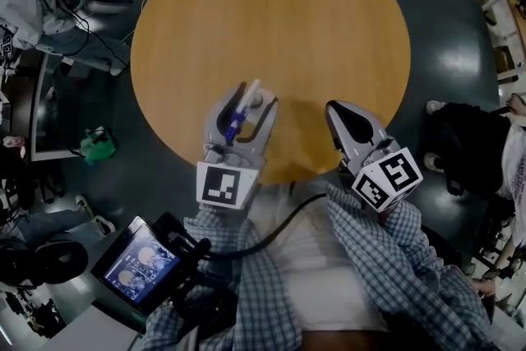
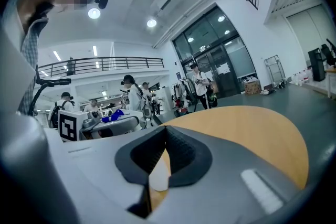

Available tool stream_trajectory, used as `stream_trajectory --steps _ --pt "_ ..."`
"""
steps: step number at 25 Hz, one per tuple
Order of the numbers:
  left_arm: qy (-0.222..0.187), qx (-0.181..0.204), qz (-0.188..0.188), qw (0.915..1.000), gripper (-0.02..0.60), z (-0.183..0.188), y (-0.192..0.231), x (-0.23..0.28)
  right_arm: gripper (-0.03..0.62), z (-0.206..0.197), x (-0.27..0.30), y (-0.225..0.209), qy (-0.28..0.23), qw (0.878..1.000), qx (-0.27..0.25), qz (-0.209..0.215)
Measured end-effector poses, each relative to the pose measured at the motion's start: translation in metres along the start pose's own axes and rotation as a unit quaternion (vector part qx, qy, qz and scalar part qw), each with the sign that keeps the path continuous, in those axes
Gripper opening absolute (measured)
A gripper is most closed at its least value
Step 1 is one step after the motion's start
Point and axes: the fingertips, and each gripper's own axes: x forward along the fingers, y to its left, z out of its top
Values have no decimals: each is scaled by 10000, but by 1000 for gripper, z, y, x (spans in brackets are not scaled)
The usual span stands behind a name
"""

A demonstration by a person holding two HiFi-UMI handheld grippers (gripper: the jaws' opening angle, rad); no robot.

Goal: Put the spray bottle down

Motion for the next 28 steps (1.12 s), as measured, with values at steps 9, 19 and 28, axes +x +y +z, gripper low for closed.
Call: stream_trajectory --steps 9,19,28 --pt "181 -29 -79 9998 293 -16 7 -9 6 0 9 7 -28 10000 -22 38" --pt "568 -237 145 9980 295 -61 5 -40 6 2 8 9 -106 9998 10 140" --pt "1173 -124 756 9901 5 -114 35 -78 6 0 12 12 -92 9998 5 197"
